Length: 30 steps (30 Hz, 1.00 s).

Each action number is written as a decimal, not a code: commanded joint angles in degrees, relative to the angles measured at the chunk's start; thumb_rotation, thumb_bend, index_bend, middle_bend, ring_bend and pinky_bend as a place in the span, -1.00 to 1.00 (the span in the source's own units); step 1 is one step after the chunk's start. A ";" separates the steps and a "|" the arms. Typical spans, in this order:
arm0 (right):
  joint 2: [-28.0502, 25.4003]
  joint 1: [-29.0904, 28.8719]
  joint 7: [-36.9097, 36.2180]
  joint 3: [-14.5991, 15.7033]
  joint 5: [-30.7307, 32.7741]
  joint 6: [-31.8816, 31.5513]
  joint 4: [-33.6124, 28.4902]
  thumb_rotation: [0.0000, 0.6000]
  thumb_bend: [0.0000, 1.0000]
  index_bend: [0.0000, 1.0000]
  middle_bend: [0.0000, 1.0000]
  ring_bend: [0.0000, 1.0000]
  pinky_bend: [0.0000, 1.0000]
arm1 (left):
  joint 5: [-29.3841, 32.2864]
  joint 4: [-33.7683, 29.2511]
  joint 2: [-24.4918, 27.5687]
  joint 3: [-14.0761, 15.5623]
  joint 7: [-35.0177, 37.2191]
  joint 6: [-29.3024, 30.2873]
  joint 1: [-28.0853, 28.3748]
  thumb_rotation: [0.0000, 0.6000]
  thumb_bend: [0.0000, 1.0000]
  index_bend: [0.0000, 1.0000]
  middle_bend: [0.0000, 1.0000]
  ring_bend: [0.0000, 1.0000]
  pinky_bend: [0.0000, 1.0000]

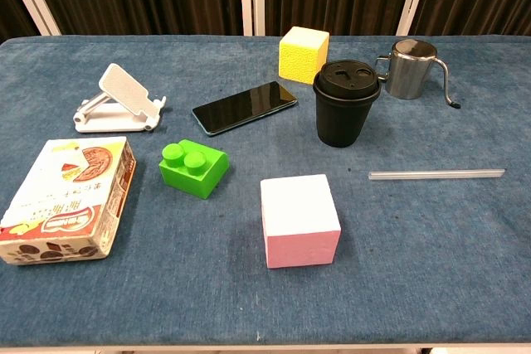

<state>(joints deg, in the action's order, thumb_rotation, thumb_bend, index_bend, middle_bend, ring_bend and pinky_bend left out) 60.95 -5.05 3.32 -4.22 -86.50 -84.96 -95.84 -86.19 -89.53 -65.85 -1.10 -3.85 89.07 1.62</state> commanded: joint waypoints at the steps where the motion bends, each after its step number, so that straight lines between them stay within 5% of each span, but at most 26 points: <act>1: -0.06 -0.15 -0.42 0.15 -0.13 0.39 -0.06 1.00 -0.78 -0.84 -0.86 -0.95 -0.73 | -0.11 -0.02 -0.09 0.10 -0.10 -0.15 0.00 1.00 -1.00 -1.00 -0.91 -1.00 -1.00; 10: 1.16 -5.23 -3.07 1.35 -2.50 9.07 -2.16 1.00 -0.76 -0.80 -0.86 -0.91 -0.62 | -0.22 -0.21 -0.39 -0.16 -0.44 -0.43 0.20 1.00 -1.00 -1.00 -0.91 -1.00 -1.00; 18: 10.22 -12.60 13.46 -0.28 2.79 20.09 -1.31 1.00 -0.45 -0.40 -0.85 -0.89 -0.55 | -0.30 0.26 -0.66 -0.31 -0.36 -0.53 0.30 1.00 -1.00 -1.00 -0.91 -1.00 -1.00; 30: 21.65 -19.91 21.23 -2.42 10.15 27.47 5.61 1.00 -0.15 -0.08 -0.69 -0.75 -0.39 | 0.04 1.55 -1.19 -0.50 0.34 -0.92 0.37 1.00 -1.00 -1.00 -0.91 -1.00 -1.00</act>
<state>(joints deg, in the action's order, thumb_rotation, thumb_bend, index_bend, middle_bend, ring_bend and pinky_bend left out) 81.13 -23.90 23.06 -6.44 -77.47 -58.64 -91.53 -86.15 -87.99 -67.02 -1.60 -3.53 88.16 1.99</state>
